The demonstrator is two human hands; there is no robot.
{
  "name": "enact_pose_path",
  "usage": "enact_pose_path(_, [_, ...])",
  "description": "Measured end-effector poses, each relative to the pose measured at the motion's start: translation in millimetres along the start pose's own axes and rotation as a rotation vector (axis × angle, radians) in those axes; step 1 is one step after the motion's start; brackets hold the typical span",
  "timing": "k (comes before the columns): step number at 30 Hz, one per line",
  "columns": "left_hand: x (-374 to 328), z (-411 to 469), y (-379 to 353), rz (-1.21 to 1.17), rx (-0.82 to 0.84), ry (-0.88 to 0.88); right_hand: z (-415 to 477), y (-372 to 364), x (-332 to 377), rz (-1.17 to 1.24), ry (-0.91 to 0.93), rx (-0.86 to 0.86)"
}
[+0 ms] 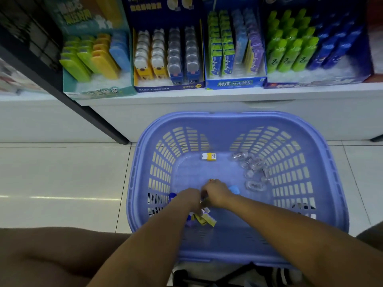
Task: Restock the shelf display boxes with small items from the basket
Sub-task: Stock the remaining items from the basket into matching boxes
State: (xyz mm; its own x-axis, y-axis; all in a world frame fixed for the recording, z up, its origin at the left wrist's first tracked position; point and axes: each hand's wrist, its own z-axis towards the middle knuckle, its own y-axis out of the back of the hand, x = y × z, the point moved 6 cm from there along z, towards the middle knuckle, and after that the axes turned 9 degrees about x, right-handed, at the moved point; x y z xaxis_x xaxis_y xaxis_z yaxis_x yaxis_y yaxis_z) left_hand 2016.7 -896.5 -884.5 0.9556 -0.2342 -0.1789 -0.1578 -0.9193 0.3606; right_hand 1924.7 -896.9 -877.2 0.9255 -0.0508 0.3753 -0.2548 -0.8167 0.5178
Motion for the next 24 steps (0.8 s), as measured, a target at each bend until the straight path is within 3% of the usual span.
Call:
enact_pose_path(11, [-15, 2, 3, 0.064, 0.050, -0.082, 6, 3, -13, -0.117, -0.081, 0.007])
enact_pose_path(19, [-45, -1, -5, 0.440, -0.034, -0.247, -20, 65, -51, 0.273, -0.100, -0.009])
enact_pose_path(24, [-53, 2, -8, 0.549, -0.060, -0.247, -37, 87, -54, 0.696, -0.070, -0.025])
